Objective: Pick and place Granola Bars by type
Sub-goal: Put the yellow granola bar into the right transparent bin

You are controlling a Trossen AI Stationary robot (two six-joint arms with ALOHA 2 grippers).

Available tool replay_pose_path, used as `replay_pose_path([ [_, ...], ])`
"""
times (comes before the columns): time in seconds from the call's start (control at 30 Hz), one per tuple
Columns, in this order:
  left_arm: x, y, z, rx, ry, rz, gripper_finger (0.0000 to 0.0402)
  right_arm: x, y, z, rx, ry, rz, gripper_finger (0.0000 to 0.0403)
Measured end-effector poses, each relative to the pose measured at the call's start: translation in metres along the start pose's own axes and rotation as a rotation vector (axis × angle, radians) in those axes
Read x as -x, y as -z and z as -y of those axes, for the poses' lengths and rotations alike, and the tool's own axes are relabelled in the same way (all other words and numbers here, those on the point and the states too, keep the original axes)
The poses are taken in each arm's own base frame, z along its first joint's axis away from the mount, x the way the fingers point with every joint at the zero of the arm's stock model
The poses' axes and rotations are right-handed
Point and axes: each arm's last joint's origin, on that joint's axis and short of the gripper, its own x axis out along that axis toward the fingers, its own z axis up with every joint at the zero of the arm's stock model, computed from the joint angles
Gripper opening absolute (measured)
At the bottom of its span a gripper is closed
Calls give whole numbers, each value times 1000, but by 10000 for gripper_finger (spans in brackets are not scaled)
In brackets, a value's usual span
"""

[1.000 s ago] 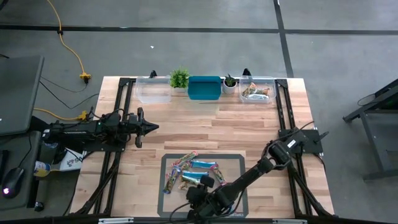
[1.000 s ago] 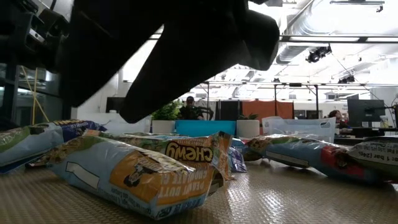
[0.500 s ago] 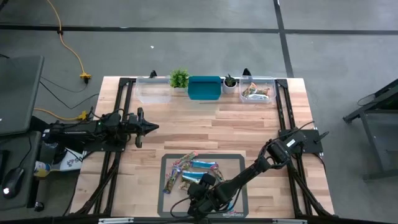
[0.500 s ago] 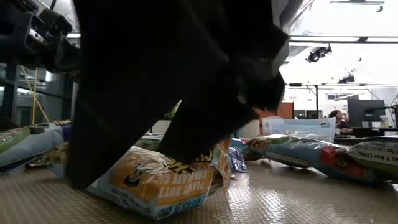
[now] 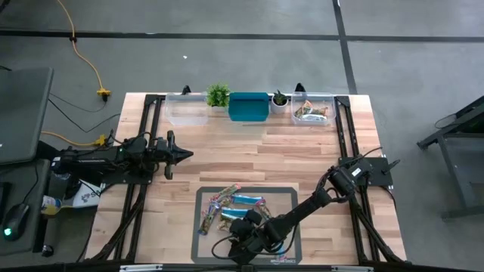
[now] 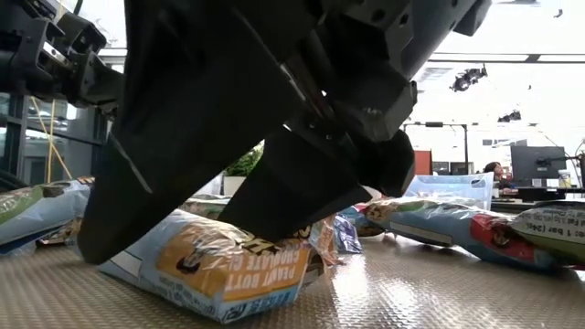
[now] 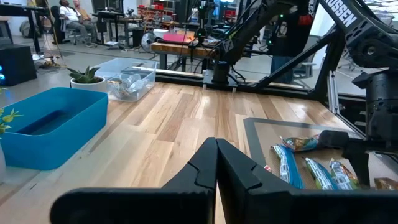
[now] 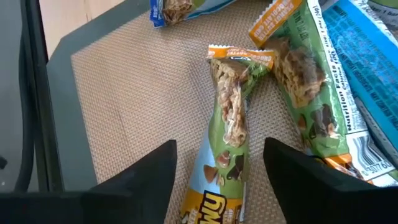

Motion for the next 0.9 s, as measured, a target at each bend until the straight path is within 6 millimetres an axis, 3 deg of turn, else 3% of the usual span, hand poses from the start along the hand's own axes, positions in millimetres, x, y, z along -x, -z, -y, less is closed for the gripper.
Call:
replay_pose_path([
  [0.4, 0, 0, 0, 0, 0, 0, 1, -2, 0, -1, 40, -49, -42, 120],
  [0.7, 0, 0, 0, 0, 0, 0, 1, -2, -1, -4, 29, -86, -41, 73],
  [0.9, 0, 0, 0, 0, 0, 0, 1, 10, -11, -9, 56, -125, -5, 56],
])
